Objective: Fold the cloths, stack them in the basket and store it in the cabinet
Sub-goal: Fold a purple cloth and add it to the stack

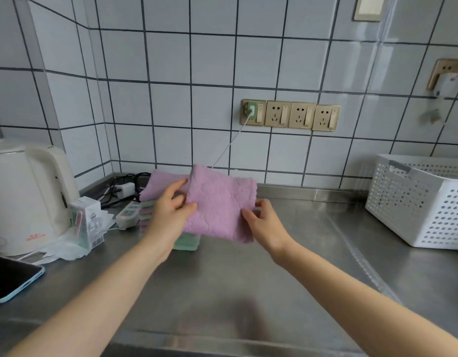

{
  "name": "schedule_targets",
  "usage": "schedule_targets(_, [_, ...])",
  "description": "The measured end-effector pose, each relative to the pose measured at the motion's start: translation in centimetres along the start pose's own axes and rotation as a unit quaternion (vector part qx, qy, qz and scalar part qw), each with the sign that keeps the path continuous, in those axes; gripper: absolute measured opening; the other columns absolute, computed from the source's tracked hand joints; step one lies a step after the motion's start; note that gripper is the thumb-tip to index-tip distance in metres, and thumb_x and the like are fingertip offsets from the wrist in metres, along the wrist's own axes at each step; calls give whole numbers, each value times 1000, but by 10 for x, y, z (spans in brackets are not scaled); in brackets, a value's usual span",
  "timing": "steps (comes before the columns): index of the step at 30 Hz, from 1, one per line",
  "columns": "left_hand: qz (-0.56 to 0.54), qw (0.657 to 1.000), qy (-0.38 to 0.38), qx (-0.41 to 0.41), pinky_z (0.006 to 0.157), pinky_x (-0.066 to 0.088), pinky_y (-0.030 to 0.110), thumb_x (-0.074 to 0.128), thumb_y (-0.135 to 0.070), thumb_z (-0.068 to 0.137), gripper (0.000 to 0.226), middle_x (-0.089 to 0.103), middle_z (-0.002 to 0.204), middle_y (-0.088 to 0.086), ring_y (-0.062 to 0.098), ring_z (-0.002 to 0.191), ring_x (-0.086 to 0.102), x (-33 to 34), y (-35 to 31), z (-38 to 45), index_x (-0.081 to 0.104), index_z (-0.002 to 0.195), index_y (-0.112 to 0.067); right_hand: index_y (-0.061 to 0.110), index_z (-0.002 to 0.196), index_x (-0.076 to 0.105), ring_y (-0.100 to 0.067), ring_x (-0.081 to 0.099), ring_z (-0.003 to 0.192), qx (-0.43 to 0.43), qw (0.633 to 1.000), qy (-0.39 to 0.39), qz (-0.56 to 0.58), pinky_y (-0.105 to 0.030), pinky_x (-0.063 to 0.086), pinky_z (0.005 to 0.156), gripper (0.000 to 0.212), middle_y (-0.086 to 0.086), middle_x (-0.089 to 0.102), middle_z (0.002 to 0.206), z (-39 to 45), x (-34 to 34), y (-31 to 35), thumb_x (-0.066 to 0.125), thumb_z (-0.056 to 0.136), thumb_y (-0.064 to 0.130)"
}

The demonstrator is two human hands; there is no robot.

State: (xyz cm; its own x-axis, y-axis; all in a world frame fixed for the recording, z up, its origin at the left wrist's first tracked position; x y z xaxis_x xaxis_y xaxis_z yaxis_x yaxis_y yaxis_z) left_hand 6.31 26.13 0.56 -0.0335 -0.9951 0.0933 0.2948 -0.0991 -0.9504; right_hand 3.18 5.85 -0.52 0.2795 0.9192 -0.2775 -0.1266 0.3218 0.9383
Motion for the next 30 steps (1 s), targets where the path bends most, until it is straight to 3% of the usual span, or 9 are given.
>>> schedule_targets(5, [110, 987, -51, 106, 75, 50, 26, 55, 0, 91, 54, 61, 97, -8, 9, 88, 61, -47, -48, 67, 40, 135, -26, 14, 104, 40, -24, 56, 85, -75, 997, -17, 21, -47, 54, 81, 11, 4, 52, 82, 62, 53, 69, 45, 96, 20])
schedule_targets(8, [150, 977, -79, 126, 68, 49, 25, 57, -3, 90, 54, 59, 104, 2, 12, 91, 59, -73, -52, 109, 40, 137, -25, 11, 110, 43, -26, 56, 91, -77, 997, -26, 13, -47, 52, 85, 17, -1, 53, 91, 96, 83, 89, 45, 97, 21])
schedule_targets(10, [171, 974, -99, 114, 67, 47, 25, 59, -4, 89, 55, 58, 108, 6, 17, 93, 59, -88, -41, 132, 40, 136, -23, 5, 118, 44, -28, 55, 97, -58, 998, -27, -13, -38, 49, 85, 25, -6, 51, 100, 115, 101, 87, 45, 97, 20])
schedule_targets(14, [221, 971, -88, 20, 67, 46, 28, 62, -6, 88, 52, 59, 112, 13, 21, 90, 58, -100, 20, 141, 42, 135, -17, 6, 111, 46, -26, 49, 88, 33, 997, 12, -71, -28, 37, 71, 22, -9, 49, 100, 125, 126, 41, 41, 97, 22])
schedule_targets(17, [214, 972, -85, -34, 81, 51, 36, 62, -14, 89, 46, 58, 118, 11, 21, 99, 56, -106, 58, 133, 47, 132, -15, 4, 110, 50, -25, 50, 85, 50, 994, 40, -89, -27, 39, 67, 23, -12, 55, 103, 122, 134, 11, 43, 95, 19])
schedule_targets(20, [202, 975, -86, -17, 88, 51, 41, 61, -17, 91, 47, 56, 110, 2, 19, 102, 56, -109, 59, 128, 44, 134, -24, 2, 120, 45, -24, 52, 89, 25, 996, 47, -78, -32, 46, 69, 28, -13, 56, 110, 120, 133, 8, 46, 95, 17])
schedule_targets(24, [258, 965, -39, 22, 92, 49, 36, 51, -13, 95, 37, 59, 118, -2, 13, 108, 55, -106, 54, 121, 55, 123, -37, 7, 132, 28, -23, 51, 88, -15, 996, 51, -74, -31, 42, 76, 41, -1, 50, 91, 113, 132, 16, 45, 96, 14])
schedule_targets(27, [250, 967, -31, -33, 103, 44, 38, 58, -28, 90, 25, 58, 132, 1, 18, 117, 56, -104, 55, 114, 64, 110, -42, 6, 138, 22, -25, 53, 92, -34, 994, 64, -83, -26, 37, 76, 49, -16, 56, 108, 108, 134, 20, 44, 95, 11])
schedule_targets(30, [323, 946, -19, -32, 102, 35, 29, 61, -39, 88, 46, 51, 138, 1, 21, 127, 47, -93, 49, 110, 56, 131, -22, 13, 143, 25, -28, 45, 103, -58, 985, 83, -140, -25, 34, 84, 52, -18, 42, 126, 105, 133, 22, 42, 94, 12])
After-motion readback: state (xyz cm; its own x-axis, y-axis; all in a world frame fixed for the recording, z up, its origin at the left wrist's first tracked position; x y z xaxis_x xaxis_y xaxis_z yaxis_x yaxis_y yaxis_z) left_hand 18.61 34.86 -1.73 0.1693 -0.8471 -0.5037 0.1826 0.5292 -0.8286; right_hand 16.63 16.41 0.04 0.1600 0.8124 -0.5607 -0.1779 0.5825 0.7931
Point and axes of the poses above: each hand's wrist, its own z-axis towards the middle knuckle, its own x-axis out of the palm, y = z × x, the point moved 6 cm from there along z, towards the middle knuckle
